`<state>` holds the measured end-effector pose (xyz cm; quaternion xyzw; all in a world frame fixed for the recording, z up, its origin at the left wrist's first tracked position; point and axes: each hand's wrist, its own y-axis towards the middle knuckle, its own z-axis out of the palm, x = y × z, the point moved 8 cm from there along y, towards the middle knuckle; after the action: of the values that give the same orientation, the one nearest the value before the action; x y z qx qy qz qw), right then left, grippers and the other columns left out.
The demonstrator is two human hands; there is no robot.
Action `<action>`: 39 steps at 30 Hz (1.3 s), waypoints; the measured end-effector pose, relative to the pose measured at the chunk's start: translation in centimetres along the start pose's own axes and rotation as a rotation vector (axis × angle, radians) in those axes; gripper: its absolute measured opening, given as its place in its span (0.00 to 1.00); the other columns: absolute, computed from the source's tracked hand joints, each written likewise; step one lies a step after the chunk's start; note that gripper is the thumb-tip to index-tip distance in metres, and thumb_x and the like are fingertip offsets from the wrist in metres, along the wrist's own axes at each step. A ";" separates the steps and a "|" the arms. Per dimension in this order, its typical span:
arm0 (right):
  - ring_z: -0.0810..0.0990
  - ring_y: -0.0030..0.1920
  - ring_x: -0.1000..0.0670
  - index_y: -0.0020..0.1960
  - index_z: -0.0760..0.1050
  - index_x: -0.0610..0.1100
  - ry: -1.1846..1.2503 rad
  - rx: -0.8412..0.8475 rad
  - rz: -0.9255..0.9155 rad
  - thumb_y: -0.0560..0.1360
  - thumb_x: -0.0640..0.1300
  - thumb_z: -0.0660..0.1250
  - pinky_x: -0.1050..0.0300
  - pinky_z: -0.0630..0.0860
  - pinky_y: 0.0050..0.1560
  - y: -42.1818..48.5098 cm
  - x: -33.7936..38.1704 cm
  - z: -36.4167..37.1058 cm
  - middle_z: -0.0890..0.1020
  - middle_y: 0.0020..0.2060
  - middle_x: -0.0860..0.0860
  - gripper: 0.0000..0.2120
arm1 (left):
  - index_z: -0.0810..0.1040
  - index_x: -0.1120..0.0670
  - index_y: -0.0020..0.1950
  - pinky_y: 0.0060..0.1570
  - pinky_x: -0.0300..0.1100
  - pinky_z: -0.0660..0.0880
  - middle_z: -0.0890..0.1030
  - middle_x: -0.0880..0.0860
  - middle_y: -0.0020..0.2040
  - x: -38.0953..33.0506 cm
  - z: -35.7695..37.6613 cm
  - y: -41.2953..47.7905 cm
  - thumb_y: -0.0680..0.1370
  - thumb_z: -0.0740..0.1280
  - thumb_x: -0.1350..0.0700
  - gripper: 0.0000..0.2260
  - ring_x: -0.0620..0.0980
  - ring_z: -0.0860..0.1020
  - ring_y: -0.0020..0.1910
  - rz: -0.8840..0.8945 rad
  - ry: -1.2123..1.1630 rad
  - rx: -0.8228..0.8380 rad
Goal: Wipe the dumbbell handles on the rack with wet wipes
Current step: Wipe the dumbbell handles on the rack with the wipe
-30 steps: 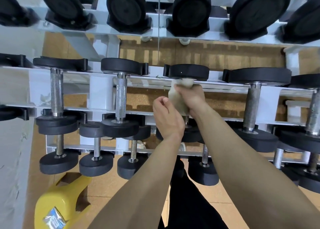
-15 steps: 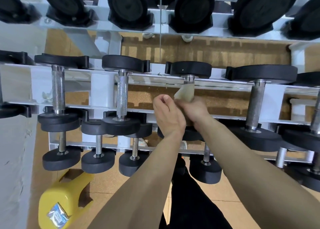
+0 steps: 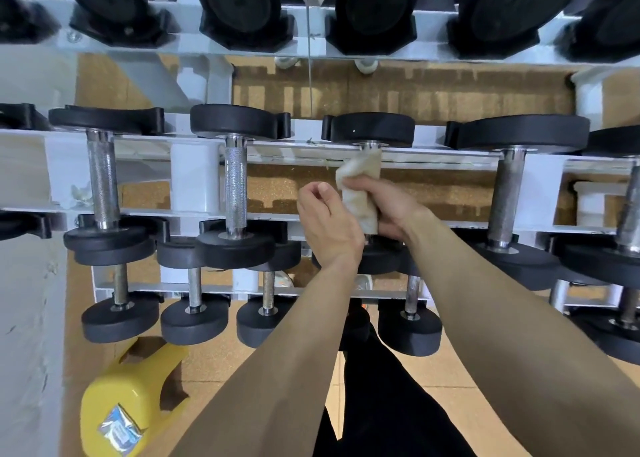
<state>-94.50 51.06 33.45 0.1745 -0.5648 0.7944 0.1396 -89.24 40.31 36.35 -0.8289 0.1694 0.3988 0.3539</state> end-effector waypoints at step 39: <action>0.82 0.42 0.49 0.44 0.79 0.46 -0.264 -0.543 -0.265 0.73 0.47 0.75 0.55 0.77 0.45 0.2 4.5 -0.7 0.83 0.38 0.51 0.07 | 0.69 0.51 0.52 0.55 0.52 0.72 0.74 0.52 0.53 -0.7 0.0 -0.3 0.85 0.52 0.49 0.09 0.52 0.73 0.51 0.029 0.027 -0.002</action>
<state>-98.69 51.79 34.96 0.3043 -0.7415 0.5604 0.2086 -89.52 40.51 37.03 -0.8319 0.1858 0.3927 0.3452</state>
